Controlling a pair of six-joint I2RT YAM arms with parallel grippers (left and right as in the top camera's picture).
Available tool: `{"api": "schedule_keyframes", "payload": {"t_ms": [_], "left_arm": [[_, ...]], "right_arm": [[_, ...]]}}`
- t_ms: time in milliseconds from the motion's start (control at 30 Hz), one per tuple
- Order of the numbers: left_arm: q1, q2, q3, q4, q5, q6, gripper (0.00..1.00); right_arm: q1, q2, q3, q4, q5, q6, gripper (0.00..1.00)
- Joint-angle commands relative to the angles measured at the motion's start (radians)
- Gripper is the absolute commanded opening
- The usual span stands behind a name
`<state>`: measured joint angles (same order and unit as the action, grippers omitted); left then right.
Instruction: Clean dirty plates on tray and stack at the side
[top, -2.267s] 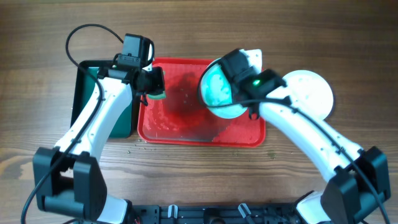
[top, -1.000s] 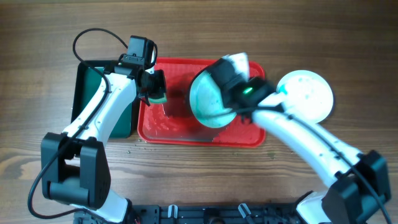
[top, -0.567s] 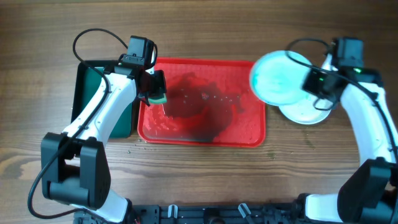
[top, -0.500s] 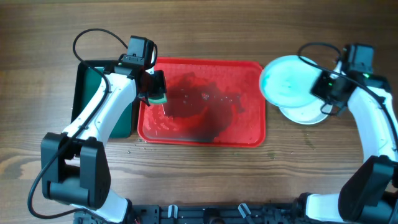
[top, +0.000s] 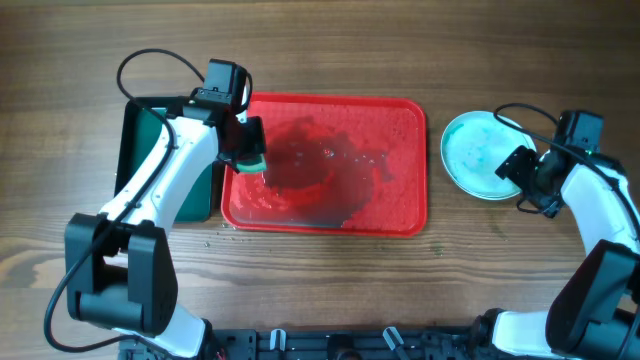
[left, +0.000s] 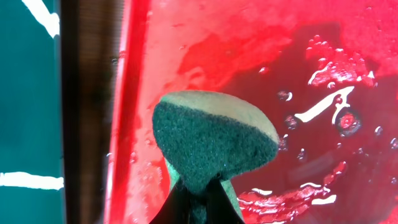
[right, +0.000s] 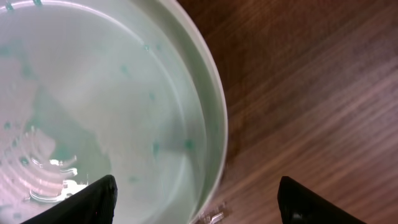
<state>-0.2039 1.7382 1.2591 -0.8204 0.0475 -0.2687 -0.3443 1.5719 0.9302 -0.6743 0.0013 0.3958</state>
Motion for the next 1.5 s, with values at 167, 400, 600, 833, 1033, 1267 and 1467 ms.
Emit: {"api": "schedule_keyframes", "payload": {"t_ms": [167,400,600,833,1033,1267,1467], "left_arm": [[0.179,-0.09,0.082,-0.176,-0.21,0.032,0.04],[0.277,0.032,0.023,-0.018,-0.21,0.318,0.04],[0.309,0.095,0.022,0.006,-0.232,0.314,0.04],[0.318,0.094,0.024,0.019,-0.202,0.314,0.65],[0.317,0.042,0.101,-0.018,-0.194,0.313,0.66],[0.317,-0.042,0.108,-0.018,-0.073,0.313,1.0],[0.317,-0.042,0.108,-0.018,-0.066,0.314,1.0]], "right_arm": [[0.06,-0.104,0.233,-0.098,-0.255,-0.112,0.82],[0.293,-0.096,0.233,-0.05,-0.189,-0.154,0.94],[0.356,-0.043,0.233,-0.021,-0.27,-0.187,0.94],[0.397,0.057,0.233,0.002,-0.327,-0.216,0.93],[0.403,0.109,0.233,0.026,-0.411,-0.269,0.63],[0.399,0.188,0.233,0.023,-0.365,-0.262,0.59],[0.386,0.19,0.233,-0.033,-0.194,-0.262,0.64]]}}
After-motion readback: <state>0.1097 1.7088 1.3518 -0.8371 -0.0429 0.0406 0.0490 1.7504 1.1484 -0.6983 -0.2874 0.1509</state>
